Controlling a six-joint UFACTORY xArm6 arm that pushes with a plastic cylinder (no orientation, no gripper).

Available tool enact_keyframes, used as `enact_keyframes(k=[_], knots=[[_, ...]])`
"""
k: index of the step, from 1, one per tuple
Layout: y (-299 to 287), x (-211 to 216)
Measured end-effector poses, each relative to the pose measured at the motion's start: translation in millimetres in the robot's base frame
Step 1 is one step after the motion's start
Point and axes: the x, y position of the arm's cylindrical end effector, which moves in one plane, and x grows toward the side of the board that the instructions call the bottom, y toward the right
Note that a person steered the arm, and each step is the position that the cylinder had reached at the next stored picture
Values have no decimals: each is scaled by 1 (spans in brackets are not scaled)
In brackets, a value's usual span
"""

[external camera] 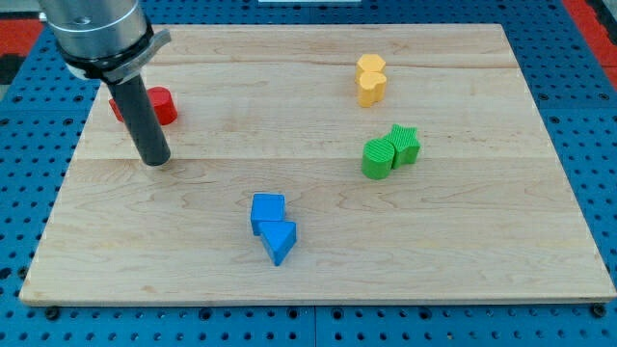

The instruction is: Move the red circle diagonally top right to the red star

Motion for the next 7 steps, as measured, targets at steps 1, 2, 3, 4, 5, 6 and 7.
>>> enact_keyframes(k=[1, 2, 3, 4, 5, 6, 7], knots=[[-1, 13], [-2, 16], [-8, 5], [-33, -34], [-38, -53], [-28, -55], [-23, -61]])
